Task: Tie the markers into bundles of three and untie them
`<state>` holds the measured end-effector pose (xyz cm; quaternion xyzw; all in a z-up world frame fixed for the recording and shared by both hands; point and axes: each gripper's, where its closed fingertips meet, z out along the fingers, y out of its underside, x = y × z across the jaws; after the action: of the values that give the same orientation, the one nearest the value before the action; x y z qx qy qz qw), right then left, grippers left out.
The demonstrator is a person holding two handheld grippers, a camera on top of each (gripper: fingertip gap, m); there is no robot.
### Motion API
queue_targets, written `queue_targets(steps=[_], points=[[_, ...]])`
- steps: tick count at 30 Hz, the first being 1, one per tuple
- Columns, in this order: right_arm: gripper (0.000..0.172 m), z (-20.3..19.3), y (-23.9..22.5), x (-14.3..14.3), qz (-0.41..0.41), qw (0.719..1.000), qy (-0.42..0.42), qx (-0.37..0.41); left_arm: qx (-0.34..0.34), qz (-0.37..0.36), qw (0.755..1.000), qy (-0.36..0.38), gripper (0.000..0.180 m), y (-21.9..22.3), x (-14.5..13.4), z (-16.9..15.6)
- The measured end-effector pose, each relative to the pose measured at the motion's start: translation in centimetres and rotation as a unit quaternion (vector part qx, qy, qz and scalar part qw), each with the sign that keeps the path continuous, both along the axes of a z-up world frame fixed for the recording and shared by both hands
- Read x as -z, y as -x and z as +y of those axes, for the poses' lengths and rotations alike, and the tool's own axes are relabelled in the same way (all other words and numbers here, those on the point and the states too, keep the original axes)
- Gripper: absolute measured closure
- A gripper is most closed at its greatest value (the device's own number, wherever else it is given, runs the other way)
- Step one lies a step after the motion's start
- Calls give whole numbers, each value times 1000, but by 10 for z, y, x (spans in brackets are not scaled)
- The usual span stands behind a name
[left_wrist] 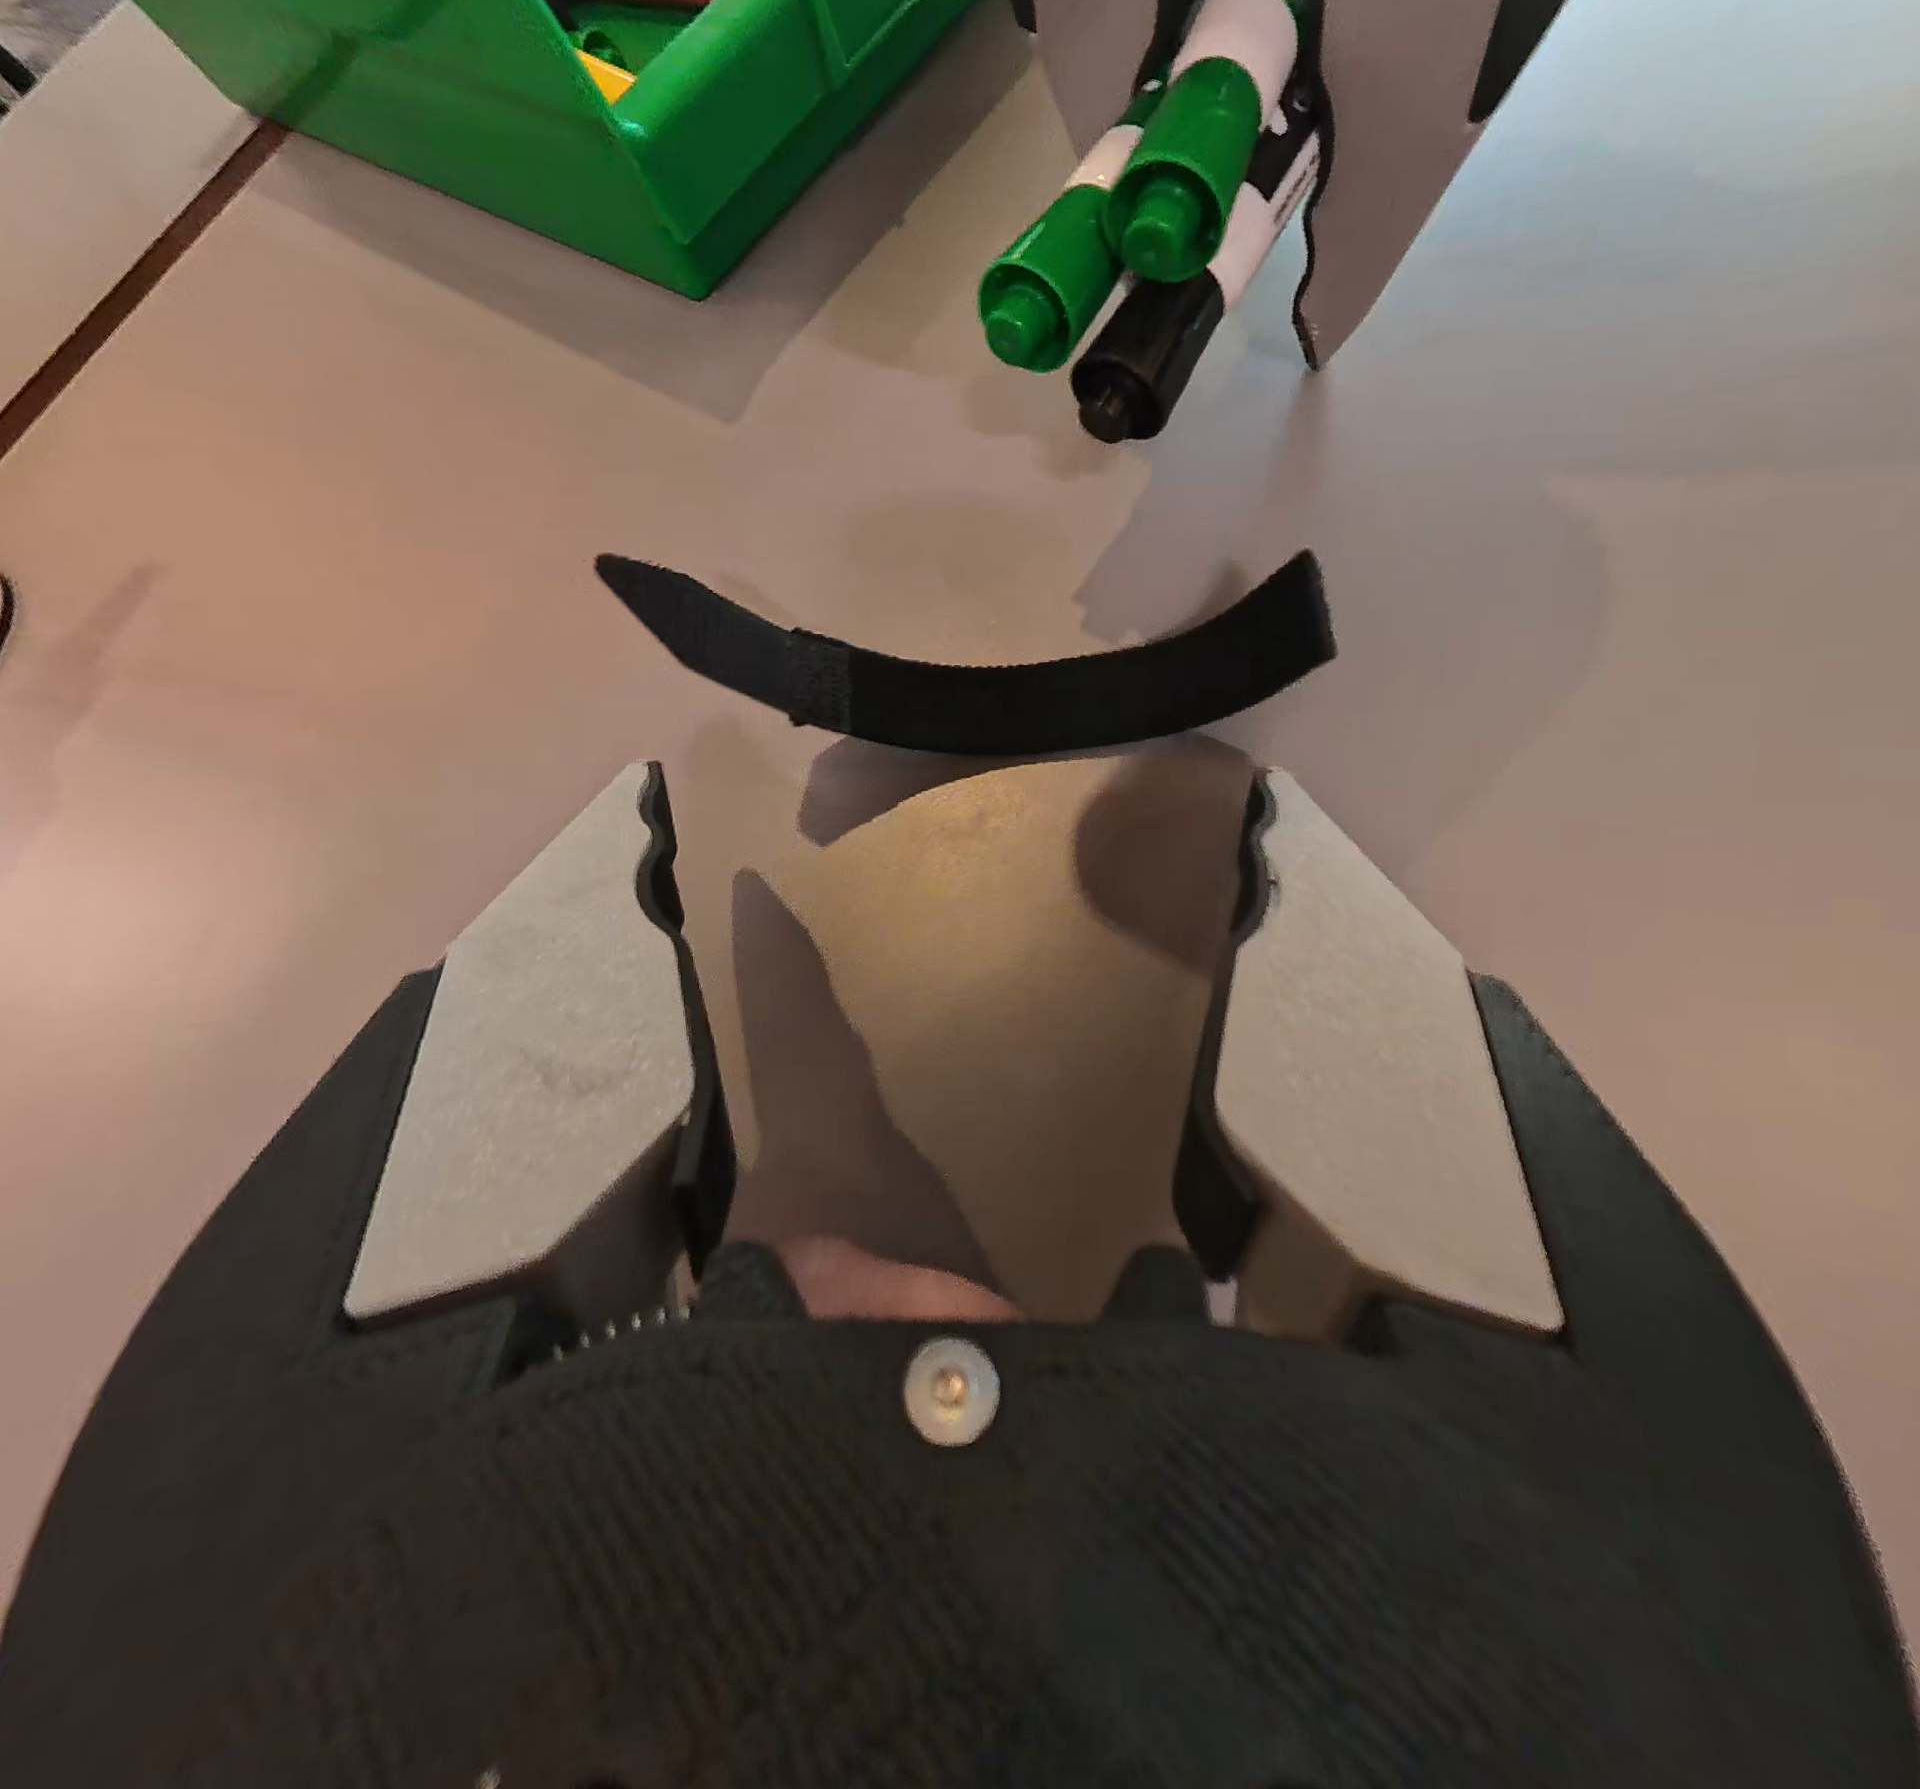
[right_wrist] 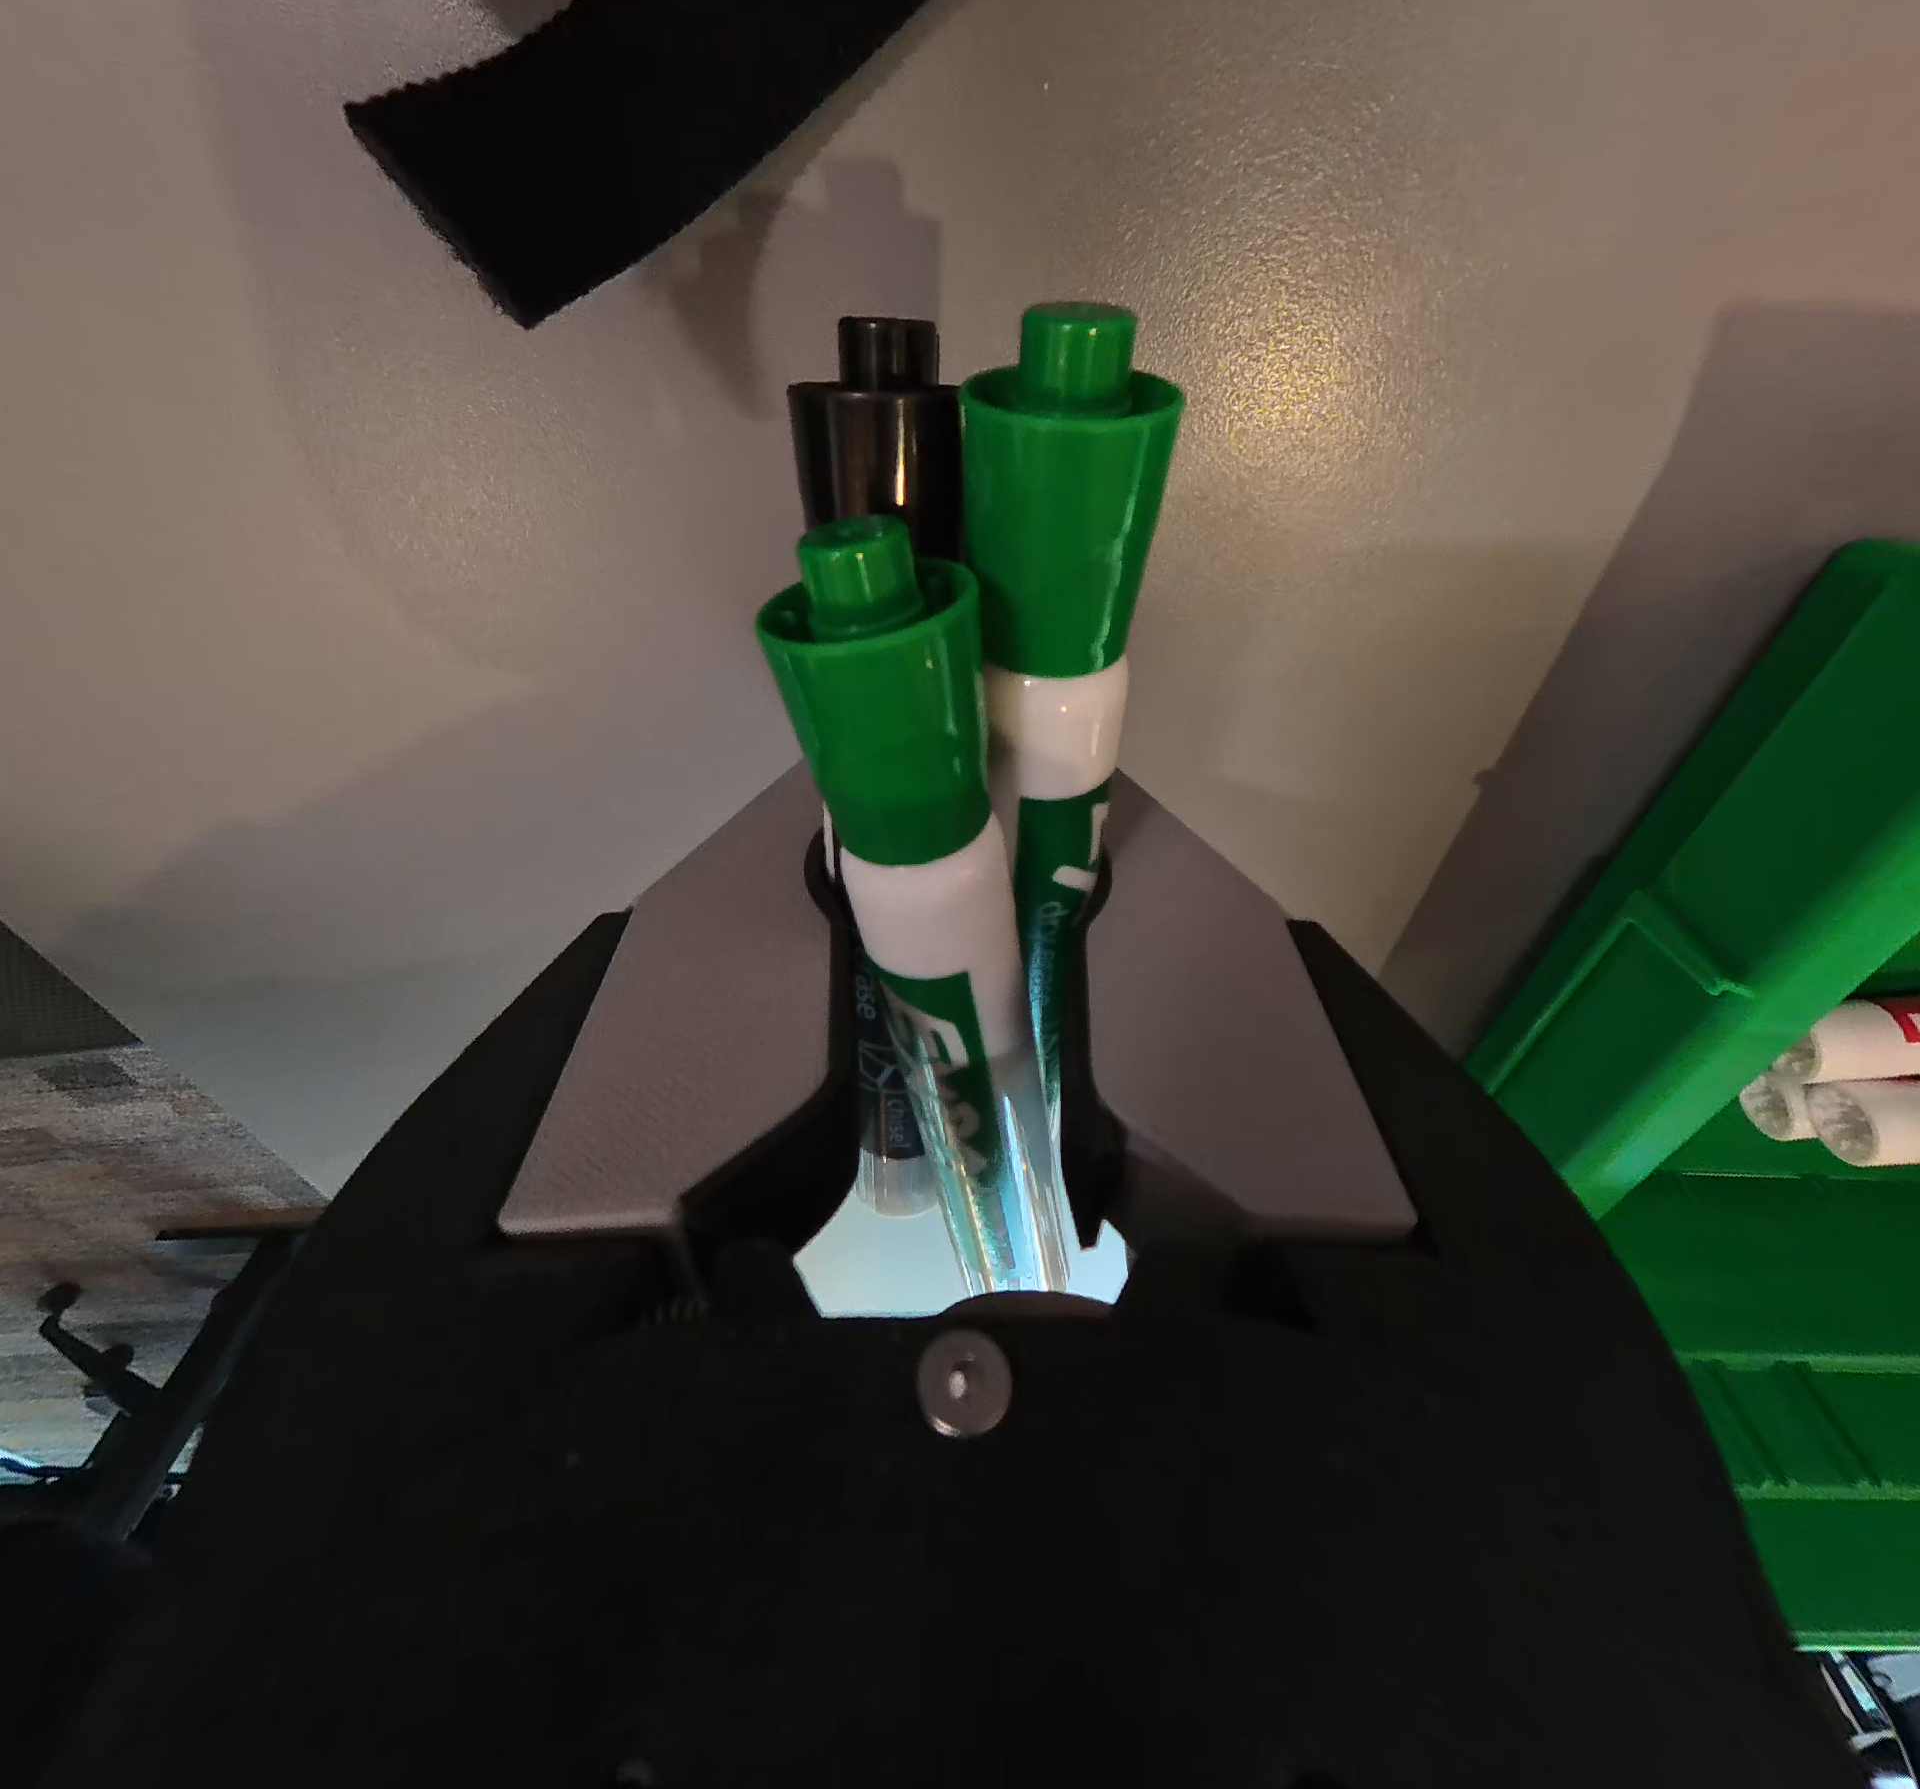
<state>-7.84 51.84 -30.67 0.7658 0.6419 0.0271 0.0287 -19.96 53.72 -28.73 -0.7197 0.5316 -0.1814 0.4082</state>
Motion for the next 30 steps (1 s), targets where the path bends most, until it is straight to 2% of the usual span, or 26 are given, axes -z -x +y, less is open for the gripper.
queue_targets(steps=[6,9,11,13,15,17,20,25,30], points=[[135,0,0,0,4,1000,-2,4,32,-59,996,59,74,-8,-11,4],[134,0,0,0,7,1000,-2,6,65,-88,990,94,85,-8,-18,5],[134,0,0,0,9,1000,-3,6,45,-101,989,100,99,-1,-23,19],[134,0,0,0,10,1000,-3,5,28,-112,987,108,97,4,-25,31],[134,0,0,0,9,1000,-2,4,-1,-113,987,111,105,9,-22,44],[134,0,0,0,8,1000,-2,5,4,-112,987,120,107,7,-18,44],[134,0,0,0,8,1000,-2,6,25,-112,985,127,102,-1,-20,36],[134,0,0,0,8,1000,-2,6,89,-92,977,168,72,-8,-23,11],[135,0,0,0,12,1000,-3,6,88,-70,980,162,71,-16,-22,5]])
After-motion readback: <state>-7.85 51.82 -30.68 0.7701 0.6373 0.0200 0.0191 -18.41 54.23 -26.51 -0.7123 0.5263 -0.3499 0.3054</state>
